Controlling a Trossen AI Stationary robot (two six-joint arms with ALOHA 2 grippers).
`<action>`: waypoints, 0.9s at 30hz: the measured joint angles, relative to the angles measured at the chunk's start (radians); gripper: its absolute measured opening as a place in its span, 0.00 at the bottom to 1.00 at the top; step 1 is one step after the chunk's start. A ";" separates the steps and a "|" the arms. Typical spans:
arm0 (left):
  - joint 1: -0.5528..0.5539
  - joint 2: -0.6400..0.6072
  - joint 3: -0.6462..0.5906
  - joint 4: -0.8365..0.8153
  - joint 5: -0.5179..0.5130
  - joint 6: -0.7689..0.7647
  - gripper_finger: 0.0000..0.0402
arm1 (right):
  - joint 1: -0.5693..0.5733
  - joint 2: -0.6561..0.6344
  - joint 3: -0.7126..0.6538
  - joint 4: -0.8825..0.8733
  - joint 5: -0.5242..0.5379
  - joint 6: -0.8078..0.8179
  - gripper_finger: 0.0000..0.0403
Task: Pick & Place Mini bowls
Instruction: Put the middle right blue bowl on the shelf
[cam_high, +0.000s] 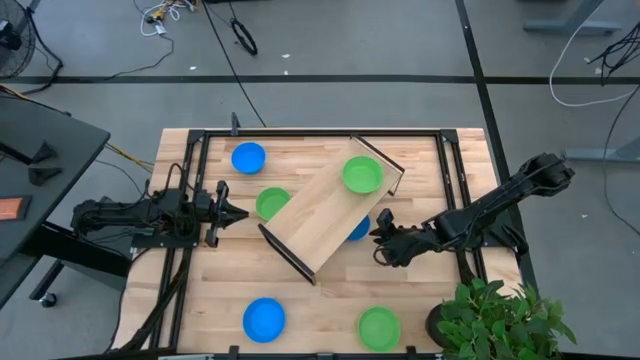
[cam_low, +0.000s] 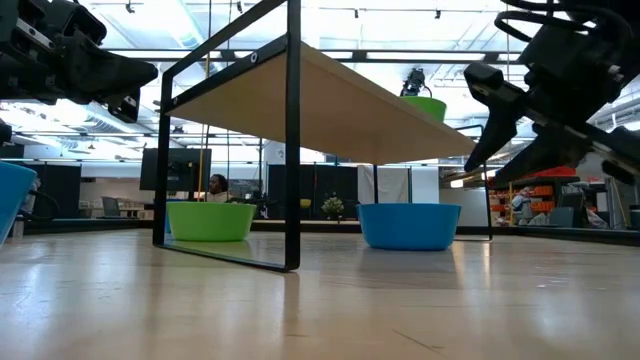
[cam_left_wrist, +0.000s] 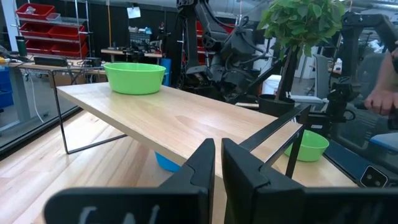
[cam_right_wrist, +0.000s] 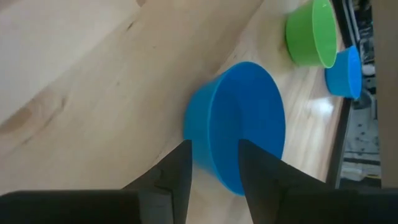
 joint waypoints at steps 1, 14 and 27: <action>0.000 0.000 0.000 0.000 0.000 0.000 0.08 | -0.005 0.000 -0.004 0.011 0.000 -0.012 0.33; 0.000 0.000 0.000 0.000 0.000 0.000 0.08 | -0.097 0.000 -0.061 0.119 -0.014 -0.113 0.33; 0.000 0.000 0.000 0.000 0.000 0.000 0.08 | -0.115 0.024 -0.066 0.128 -0.056 -0.136 0.33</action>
